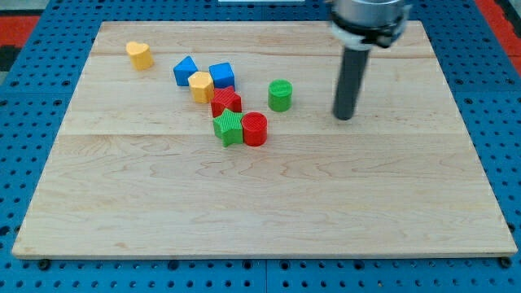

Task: Move green circle closer to red heart

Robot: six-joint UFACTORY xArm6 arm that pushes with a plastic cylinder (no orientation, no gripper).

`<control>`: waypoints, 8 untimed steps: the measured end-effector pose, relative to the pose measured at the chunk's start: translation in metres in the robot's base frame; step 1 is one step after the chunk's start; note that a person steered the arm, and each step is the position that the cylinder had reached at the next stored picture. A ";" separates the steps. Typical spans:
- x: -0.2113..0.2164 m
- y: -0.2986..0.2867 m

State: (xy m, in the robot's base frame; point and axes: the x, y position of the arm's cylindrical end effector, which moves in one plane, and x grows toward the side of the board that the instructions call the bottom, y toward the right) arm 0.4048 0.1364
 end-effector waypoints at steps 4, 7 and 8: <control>-0.031 -0.086; -0.047 -0.135; -0.068 -0.111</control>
